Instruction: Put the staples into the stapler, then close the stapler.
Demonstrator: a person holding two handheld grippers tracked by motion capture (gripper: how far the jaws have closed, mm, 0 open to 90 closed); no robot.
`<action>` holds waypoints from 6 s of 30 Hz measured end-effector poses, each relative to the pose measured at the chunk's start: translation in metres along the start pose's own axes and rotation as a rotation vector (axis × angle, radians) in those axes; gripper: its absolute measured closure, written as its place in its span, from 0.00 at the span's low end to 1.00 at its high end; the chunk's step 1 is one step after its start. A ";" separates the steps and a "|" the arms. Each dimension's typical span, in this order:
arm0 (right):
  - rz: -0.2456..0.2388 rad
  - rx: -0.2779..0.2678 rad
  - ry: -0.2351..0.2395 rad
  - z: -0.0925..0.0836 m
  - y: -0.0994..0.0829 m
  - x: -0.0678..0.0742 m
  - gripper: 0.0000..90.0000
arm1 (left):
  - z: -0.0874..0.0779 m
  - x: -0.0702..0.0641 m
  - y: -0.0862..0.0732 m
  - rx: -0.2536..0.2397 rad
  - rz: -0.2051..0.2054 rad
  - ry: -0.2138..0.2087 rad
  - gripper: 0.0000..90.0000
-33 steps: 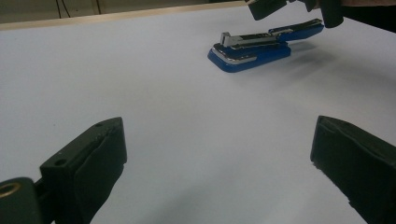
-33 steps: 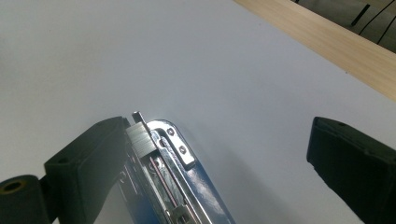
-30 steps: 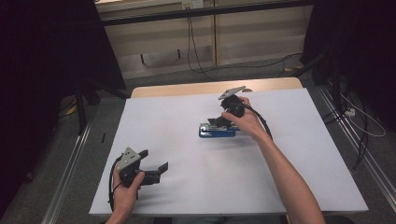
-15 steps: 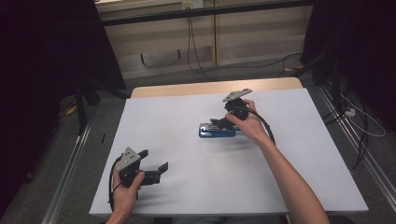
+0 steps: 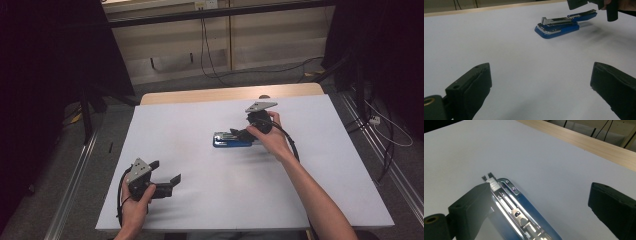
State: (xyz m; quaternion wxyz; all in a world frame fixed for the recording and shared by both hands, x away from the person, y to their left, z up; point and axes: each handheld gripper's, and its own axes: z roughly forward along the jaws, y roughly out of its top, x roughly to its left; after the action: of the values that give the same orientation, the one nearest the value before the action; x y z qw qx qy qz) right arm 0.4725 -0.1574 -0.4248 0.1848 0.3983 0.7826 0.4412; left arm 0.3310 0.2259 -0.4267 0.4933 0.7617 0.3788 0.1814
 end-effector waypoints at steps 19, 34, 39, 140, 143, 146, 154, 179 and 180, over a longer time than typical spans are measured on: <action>0.032 -0.067 -0.088 -0.025 -0.017 -0.003 0.04 | 0.003 0.000 0.002 0.005 0.006 -0.012 0.04; 0.028 -0.113 -0.124 -0.052 -0.032 0.002 0.03 | -0.005 0.004 0.001 -0.019 -0.003 0.008 0.04; 0.041 -0.125 -0.132 -0.058 -0.036 0.001 0.03 | -0.006 0.004 0.001 -0.021 -0.004 0.006 0.04; 0.046 -0.057 -0.107 -0.107 -0.090 -0.017 1.00 | 0.150 -0.019 0.079 -0.012 0.047 -0.097 0.17; 0.044 -0.055 -0.104 -0.106 -0.090 -0.016 1.00 | 0.148 -0.024 0.080 -0.008 0.074 -0.094 0.24; 0.045 -0.053 -0.105 -0.104 -0.090 -0.017 1.00 | 0.149 -0.027 0.079 -0.009 0.074 -0.112 0.30; 0.046 -0.049 -0.104 -0.102 -0.091 -0.018 1.00 | 0.156 -0.026 0.073 0.044 0.072 -0.127 0.48; 0.051 -0.025 -0.084 -0.093 -0.091 -0.018 1.00 | 0.171 -0.024 0.074 0.142 0.142 -0.162 1.00; 0.051 -0.025 -0.084 -0.093 -0.091 -0.018 1.00 | 0.171 -0.024 0.074 0.142 0.142 -0.162 1.00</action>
State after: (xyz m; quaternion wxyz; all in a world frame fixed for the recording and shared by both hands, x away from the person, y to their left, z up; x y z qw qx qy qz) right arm 0.3823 -0.2487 -0.4517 0.2112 0.4338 0.7584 0.4382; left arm 0.4561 0.0856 -0.4351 0.4530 0.8319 0.2945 0.1265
